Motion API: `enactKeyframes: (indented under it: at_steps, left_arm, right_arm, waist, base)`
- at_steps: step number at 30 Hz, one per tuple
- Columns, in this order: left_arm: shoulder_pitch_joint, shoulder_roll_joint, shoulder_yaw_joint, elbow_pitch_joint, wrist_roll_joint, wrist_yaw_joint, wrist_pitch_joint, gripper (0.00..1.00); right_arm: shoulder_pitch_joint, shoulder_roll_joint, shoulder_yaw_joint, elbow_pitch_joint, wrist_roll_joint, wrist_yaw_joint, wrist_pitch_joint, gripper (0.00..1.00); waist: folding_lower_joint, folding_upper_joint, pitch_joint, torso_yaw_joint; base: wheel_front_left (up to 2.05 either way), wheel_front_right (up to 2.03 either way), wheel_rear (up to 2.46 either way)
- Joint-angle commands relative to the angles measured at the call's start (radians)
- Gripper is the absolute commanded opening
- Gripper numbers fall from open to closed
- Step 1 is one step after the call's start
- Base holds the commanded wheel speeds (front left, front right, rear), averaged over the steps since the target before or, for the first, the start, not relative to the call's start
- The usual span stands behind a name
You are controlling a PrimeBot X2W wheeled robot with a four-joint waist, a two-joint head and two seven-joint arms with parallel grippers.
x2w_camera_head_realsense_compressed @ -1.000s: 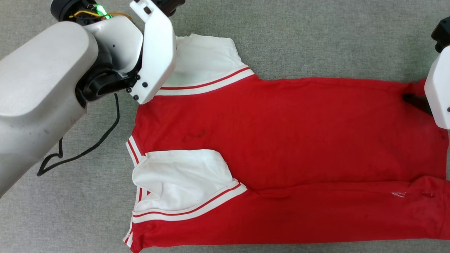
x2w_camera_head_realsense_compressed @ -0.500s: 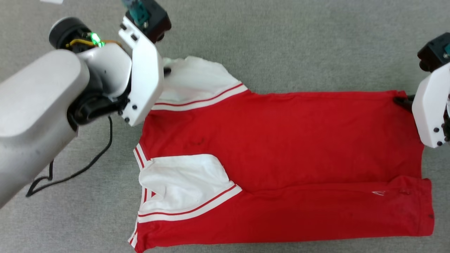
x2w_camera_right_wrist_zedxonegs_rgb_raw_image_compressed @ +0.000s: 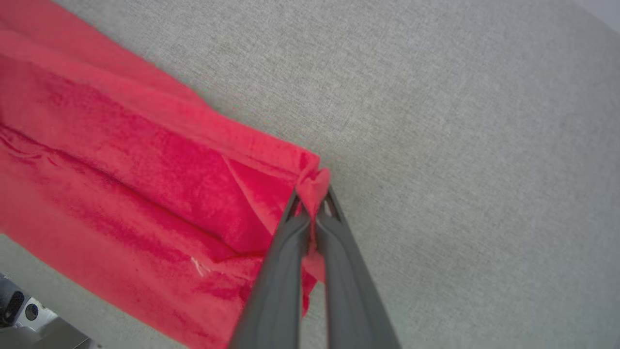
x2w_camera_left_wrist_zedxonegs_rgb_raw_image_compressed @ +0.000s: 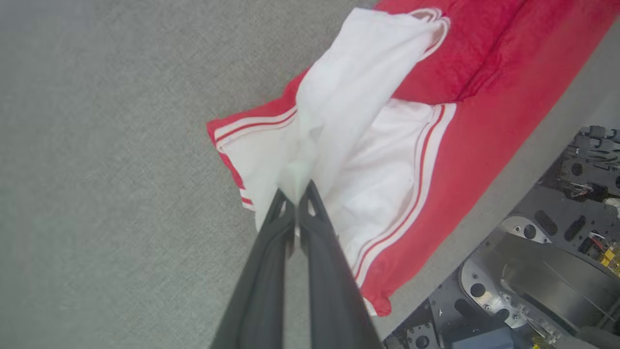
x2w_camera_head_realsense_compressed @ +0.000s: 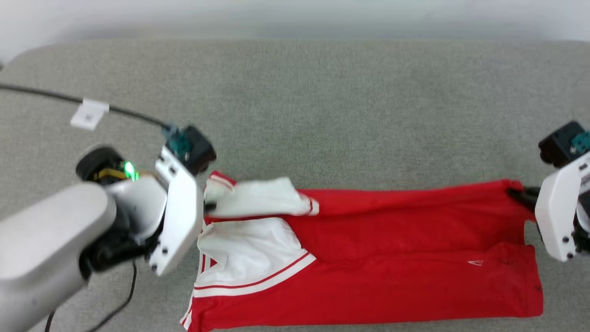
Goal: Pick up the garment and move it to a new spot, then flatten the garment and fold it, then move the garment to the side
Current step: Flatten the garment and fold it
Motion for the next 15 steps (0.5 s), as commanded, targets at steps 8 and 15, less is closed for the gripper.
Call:
enactKeyframes:
  at_steps: [8, 15]
  left_arm:
    - [0.191, 0.066, -0.032, -0.096, -0.034, 0.059, -0.022, 0.0]
    - [0.319, 0.035, -0.045, -0.063, -0.024, 0.075, -0.065, 0.0]
  right_arm:
    - [0.181, -0.017, -0.011, -0.036, 0.015, -0.001, -0.045, 0.0]
    - [0.265, 0.017, -0.023, -0.002, 0.008, -0.001, -0.048, 0.0]
  waist:
    - [0.0001, 0.0, -0.051, -0.009]
    - [0.0001, 0.0, -0.021, -0.025]
  base:
    - [0.0, 0.0, 0.0]
    - [0.0, 0.0, 0.0]
